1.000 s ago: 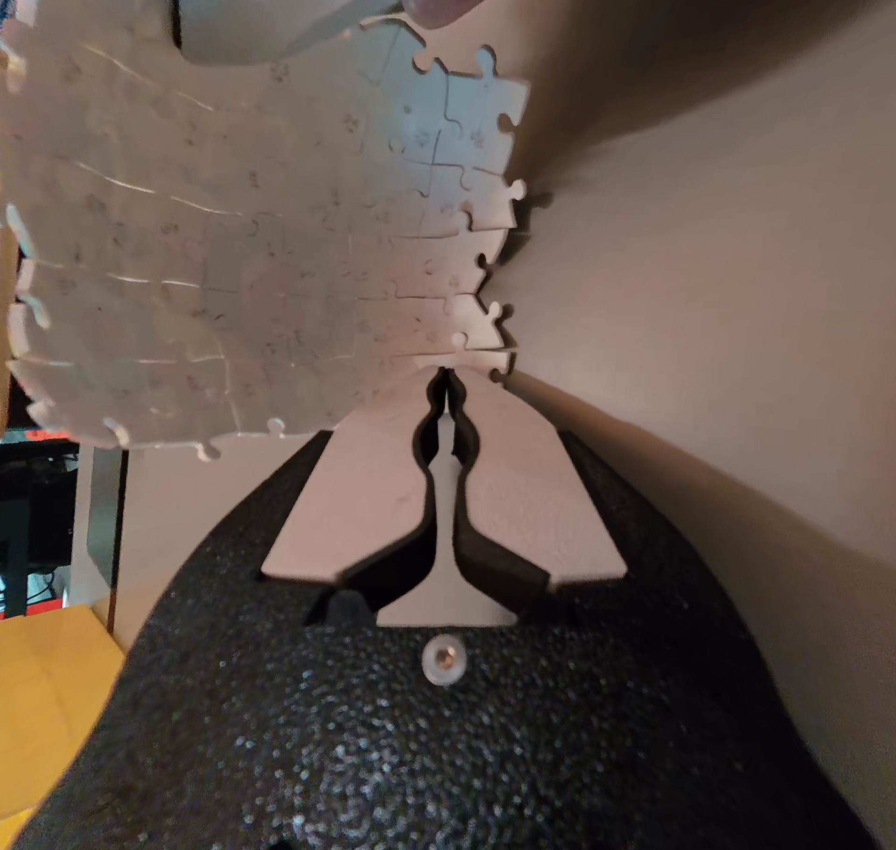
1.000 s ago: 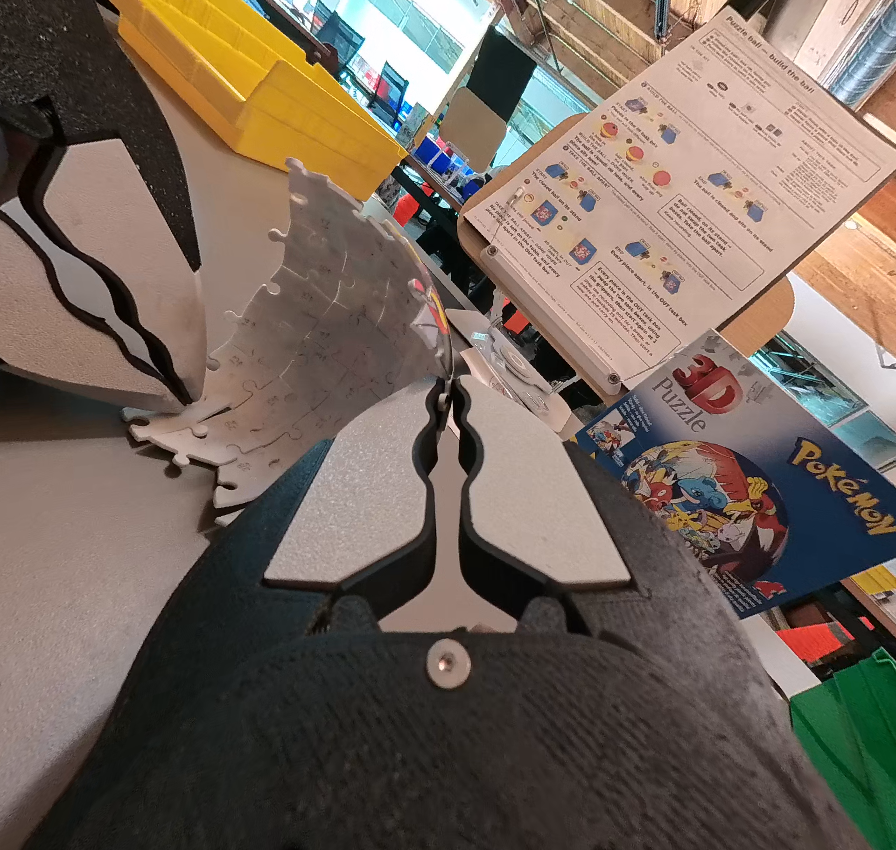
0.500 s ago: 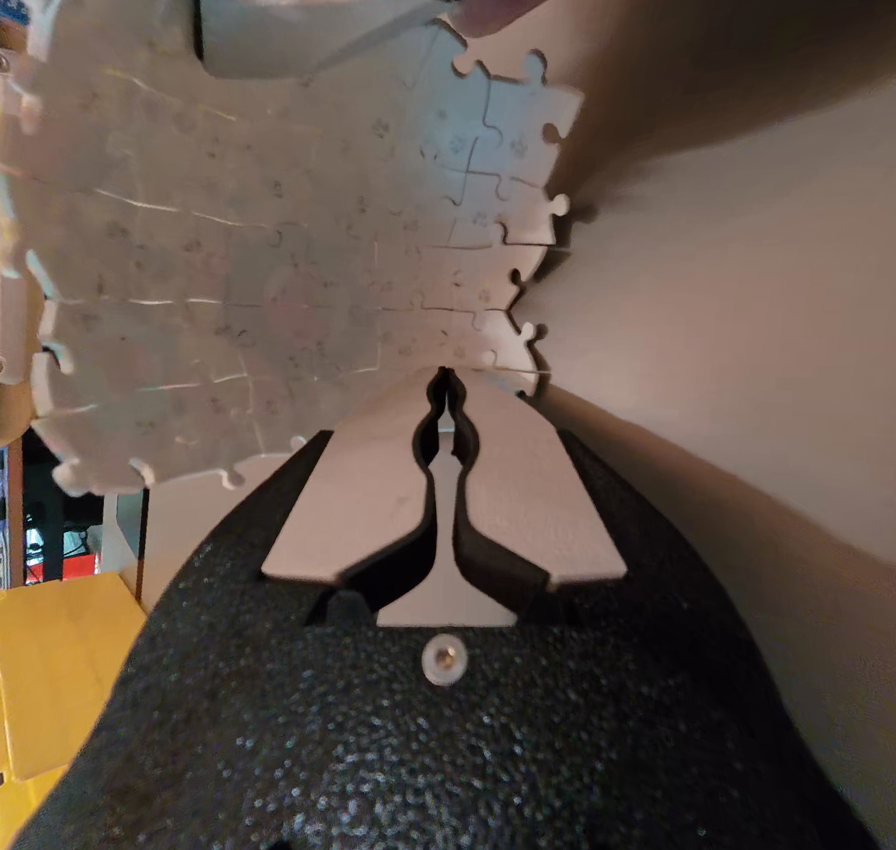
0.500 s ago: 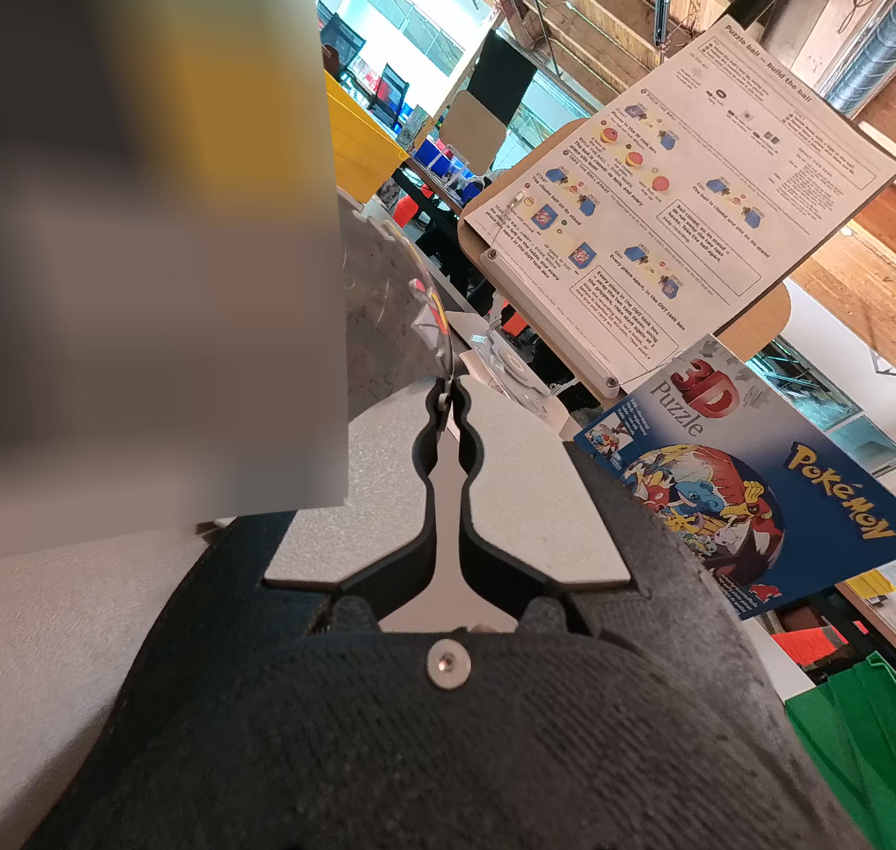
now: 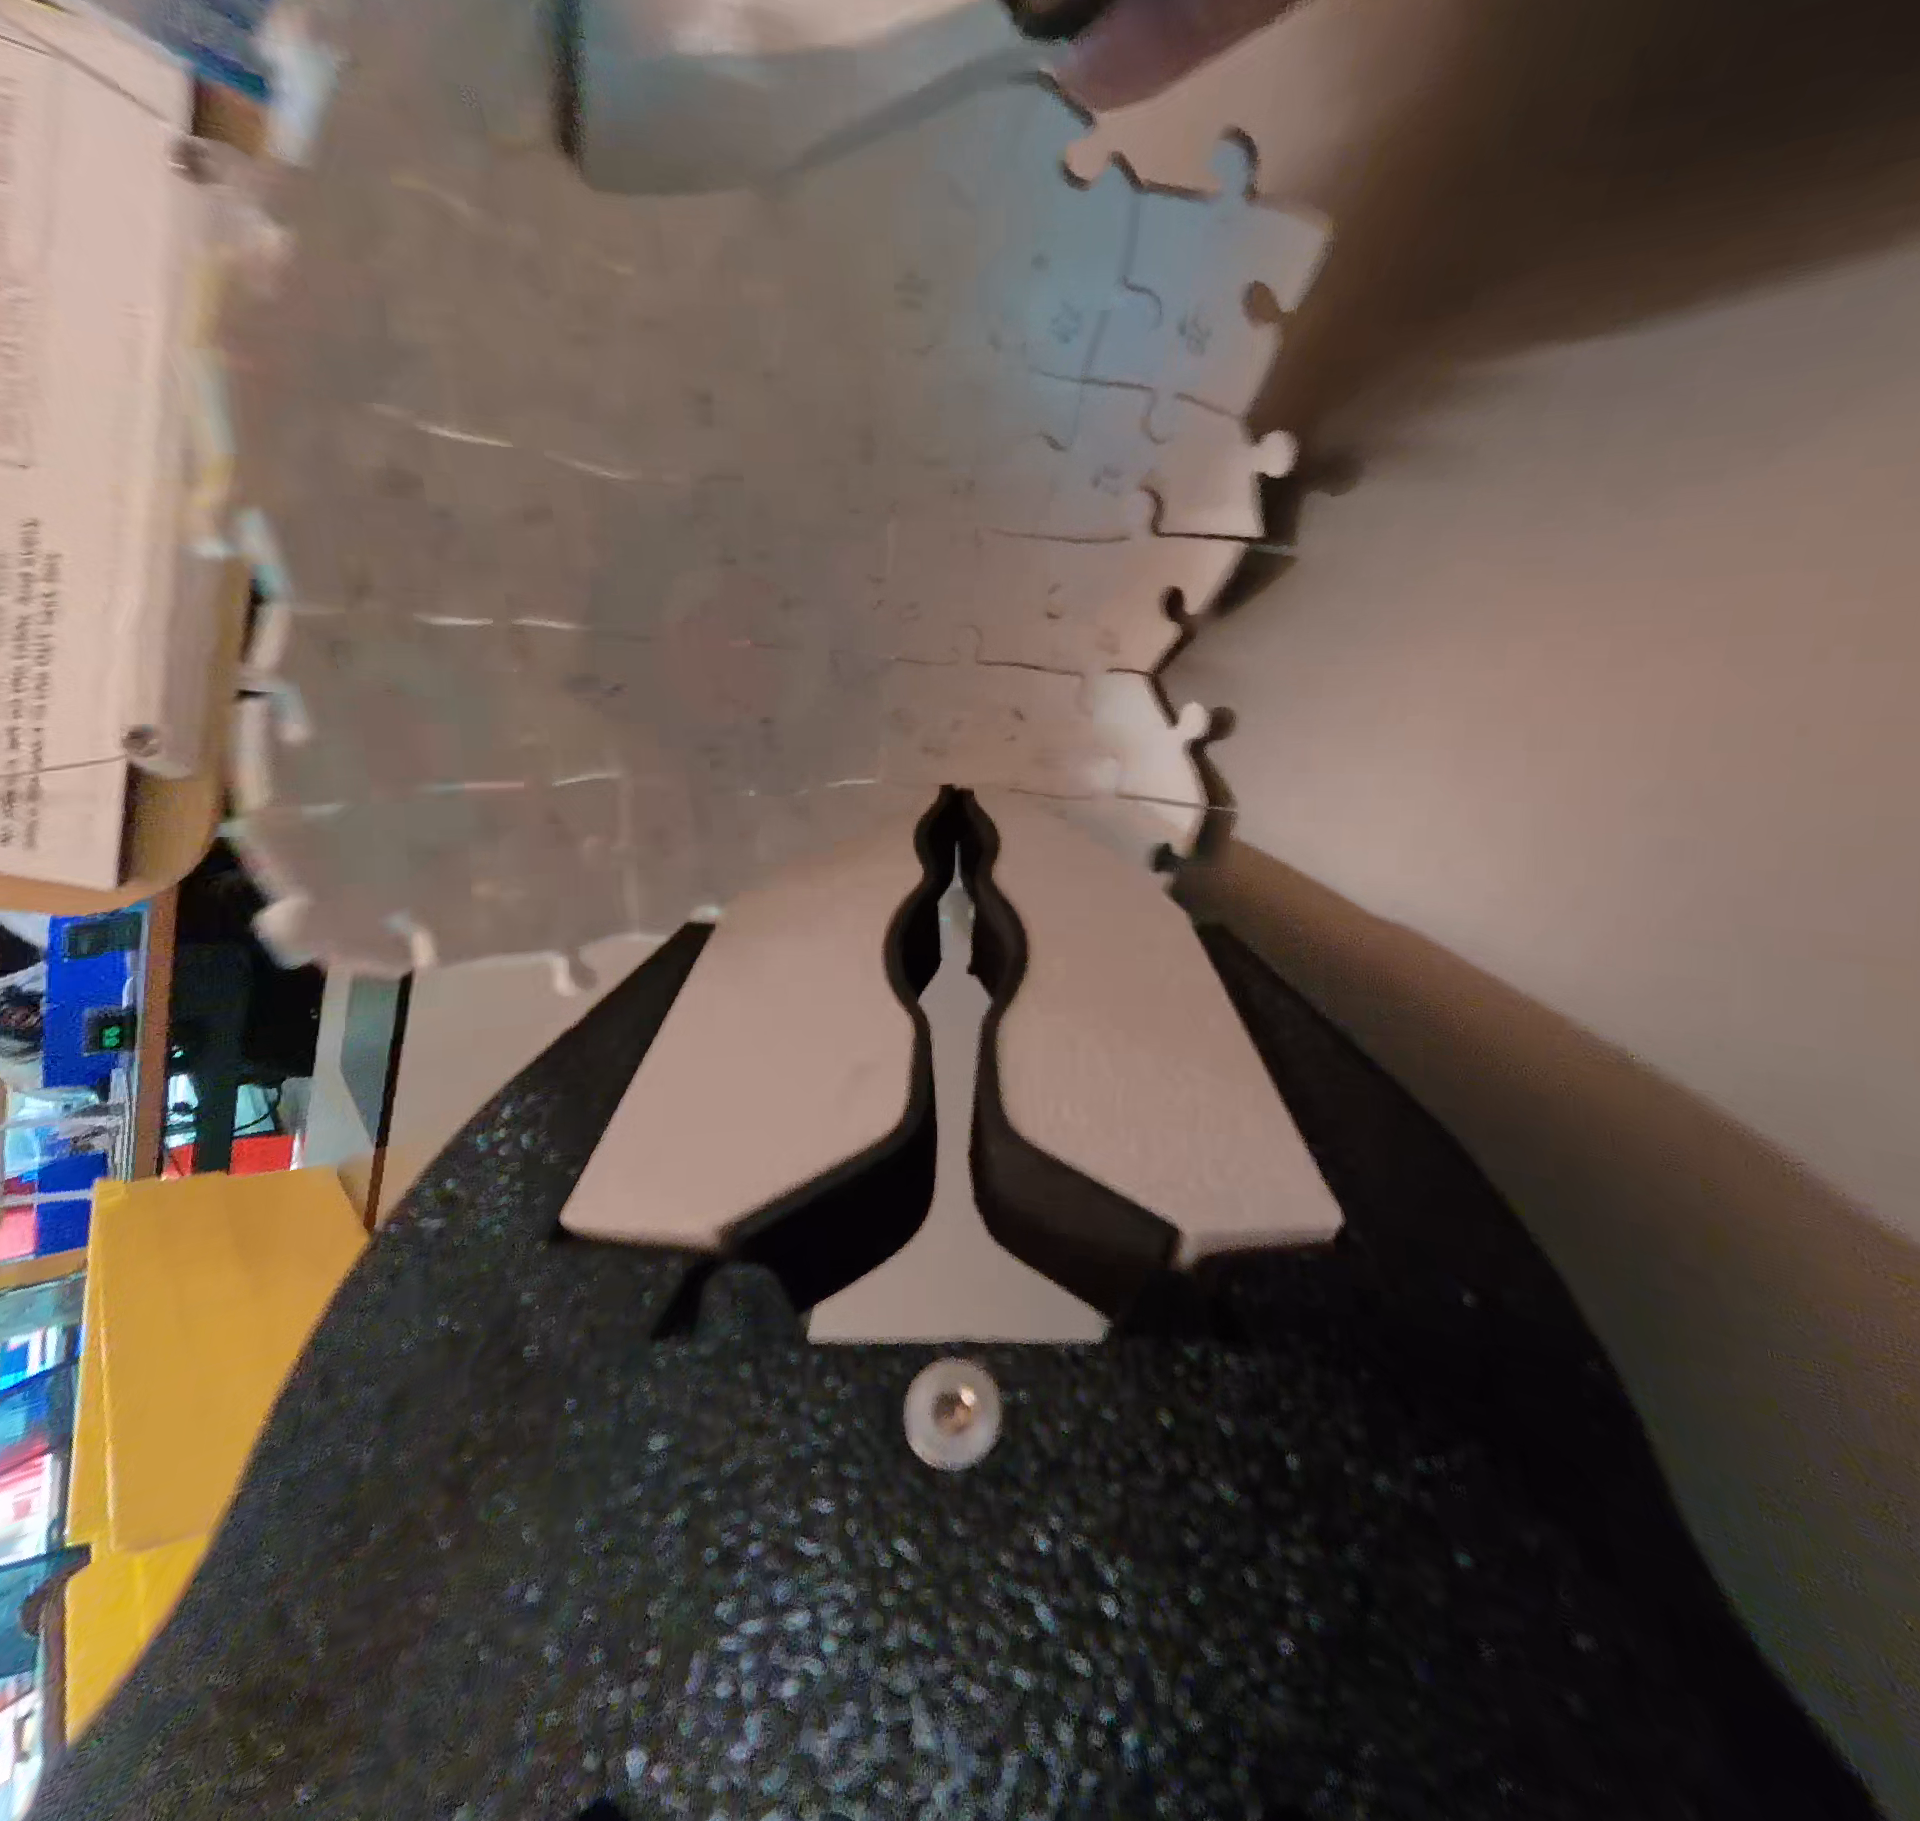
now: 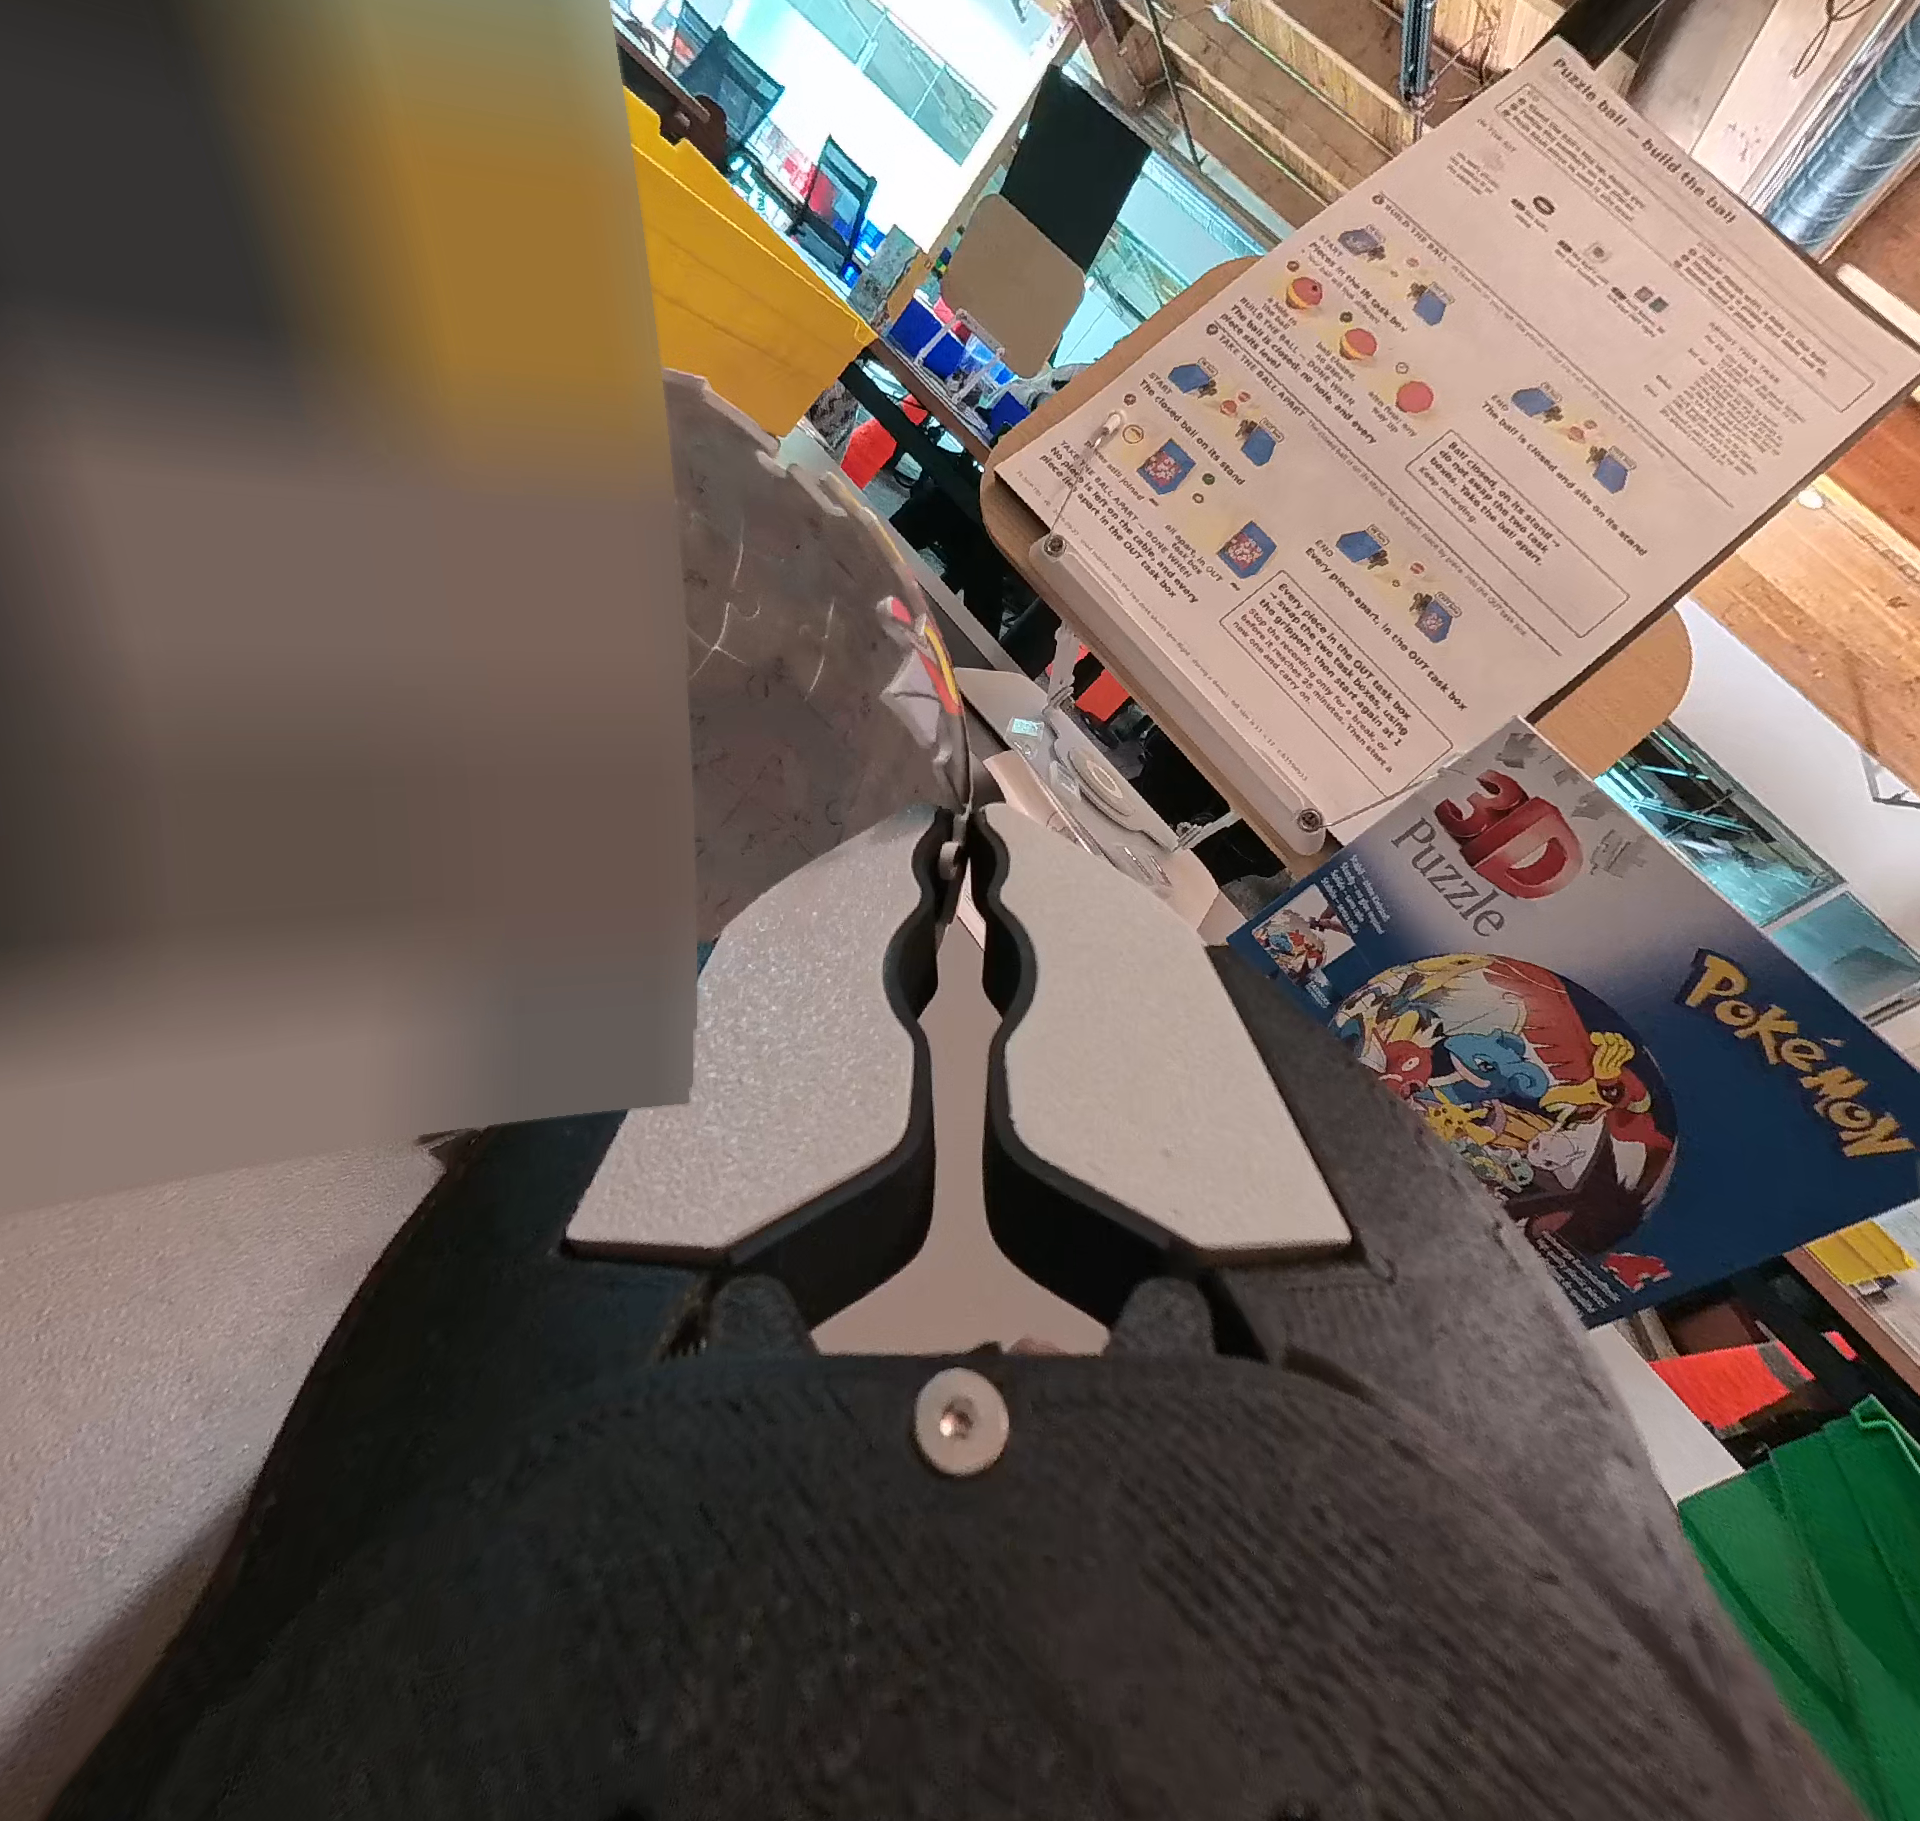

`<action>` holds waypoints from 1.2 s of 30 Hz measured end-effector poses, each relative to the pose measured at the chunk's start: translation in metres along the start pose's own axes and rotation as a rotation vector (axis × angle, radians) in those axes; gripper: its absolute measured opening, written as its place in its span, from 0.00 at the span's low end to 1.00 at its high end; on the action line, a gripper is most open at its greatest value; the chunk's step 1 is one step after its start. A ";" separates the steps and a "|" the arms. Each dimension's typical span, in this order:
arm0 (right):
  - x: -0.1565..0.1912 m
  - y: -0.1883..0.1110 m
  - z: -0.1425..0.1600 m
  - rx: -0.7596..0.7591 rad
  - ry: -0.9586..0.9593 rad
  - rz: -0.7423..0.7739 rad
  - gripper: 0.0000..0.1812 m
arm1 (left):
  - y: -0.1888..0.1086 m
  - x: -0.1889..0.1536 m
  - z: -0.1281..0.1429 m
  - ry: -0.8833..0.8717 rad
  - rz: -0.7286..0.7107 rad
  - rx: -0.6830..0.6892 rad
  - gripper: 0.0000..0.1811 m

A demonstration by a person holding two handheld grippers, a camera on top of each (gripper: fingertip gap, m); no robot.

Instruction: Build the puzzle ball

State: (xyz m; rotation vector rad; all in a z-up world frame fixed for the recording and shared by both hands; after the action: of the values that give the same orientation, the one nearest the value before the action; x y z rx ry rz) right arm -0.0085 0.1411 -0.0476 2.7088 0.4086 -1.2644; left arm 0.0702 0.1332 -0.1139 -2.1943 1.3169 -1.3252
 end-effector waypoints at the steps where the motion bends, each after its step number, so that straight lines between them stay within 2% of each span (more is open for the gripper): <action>1: 0.000 0.000 0.000 -0.001 0.001 0.000 0.02 | -0.003 0.002 -0.001 -0.017 -0.013 -0.015 0.00; 5: 0.000 0.000 0.000 -0.001 0.001 -0.001 0.02 | -0.009 -0.006 0.000 -0.023 0.026 -0.001 0.00; 15: 0.000 -0.001 -0.001 -0.006 0.005 0.002 0.02 | 0.000 -0.016 0.001 0.055 0.046 0.052 0.00; 18: 0.001 -0.001 0.000 0.001 0.010 0.000 0.02 | -0.006 -0.011 -0.011 0.025 0.004 -0.023 0.00; 21: 0.001 -0.001 0.000 0.004 0.013 0.002 0.02 | -0.009 -0.020 -0.031 -0.066 0.070 -0.112 0.00; 29: 0.006 -0.011 -0.002 0.023 0.017 0.006 0.04 | 0.004 -0.037 -0.031 -0.010 0.139 -0.066 0.00; 36: 0.009 -0.017 -0.004 0.036 0.020 0.005 0.05 | 0.007 -0.035 -0.030 -0.044 0.157 -0.067 0.00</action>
State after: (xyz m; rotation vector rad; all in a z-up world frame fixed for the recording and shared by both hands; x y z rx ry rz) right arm -0.0053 0.1599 -0.0523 2.7523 0.3848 -1.2565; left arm 0.0361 0.1642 -0.1216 -2.1001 1.5035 -1.1851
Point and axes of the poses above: each gripper's, where its closed fingertips meet, y out along the fingers, z out of its underside, x = y × z across the jaws, the point moved 2 cm from there along -y, back along the fingers, and after that the axes turned 10 degrees about -y, right-handed, at the moved point
